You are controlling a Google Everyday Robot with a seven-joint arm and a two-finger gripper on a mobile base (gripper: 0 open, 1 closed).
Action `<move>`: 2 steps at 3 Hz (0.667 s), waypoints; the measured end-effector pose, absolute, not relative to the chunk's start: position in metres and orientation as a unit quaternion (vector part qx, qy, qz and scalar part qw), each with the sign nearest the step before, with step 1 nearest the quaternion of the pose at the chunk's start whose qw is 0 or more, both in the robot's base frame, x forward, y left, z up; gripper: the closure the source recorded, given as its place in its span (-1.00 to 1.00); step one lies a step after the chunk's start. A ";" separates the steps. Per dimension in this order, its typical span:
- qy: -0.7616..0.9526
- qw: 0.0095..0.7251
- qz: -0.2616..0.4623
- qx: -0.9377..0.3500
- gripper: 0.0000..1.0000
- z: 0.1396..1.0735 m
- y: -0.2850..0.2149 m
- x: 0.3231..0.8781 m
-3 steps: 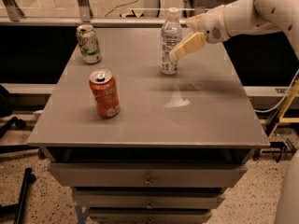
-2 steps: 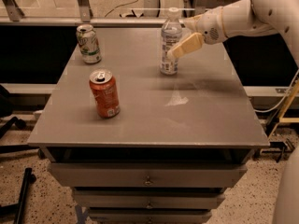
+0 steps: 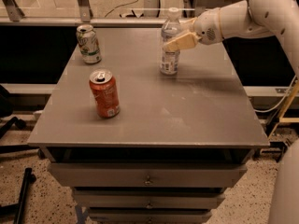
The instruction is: Knock blue plastic bottle over
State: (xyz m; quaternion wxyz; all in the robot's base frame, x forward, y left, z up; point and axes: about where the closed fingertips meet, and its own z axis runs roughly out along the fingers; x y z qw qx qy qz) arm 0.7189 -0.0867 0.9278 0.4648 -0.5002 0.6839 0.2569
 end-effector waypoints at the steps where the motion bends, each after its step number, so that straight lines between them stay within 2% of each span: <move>1: 0.674 0.468 0.266 -0.507 0.21 0.928 -0.078 0.722; 2: 0.666 0.471 0.260 -0.516 0.68 0.935 -0.075 0.721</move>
Offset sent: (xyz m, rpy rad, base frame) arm 0.0015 0.0067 0.0197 -0.0096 -0.0629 0.0455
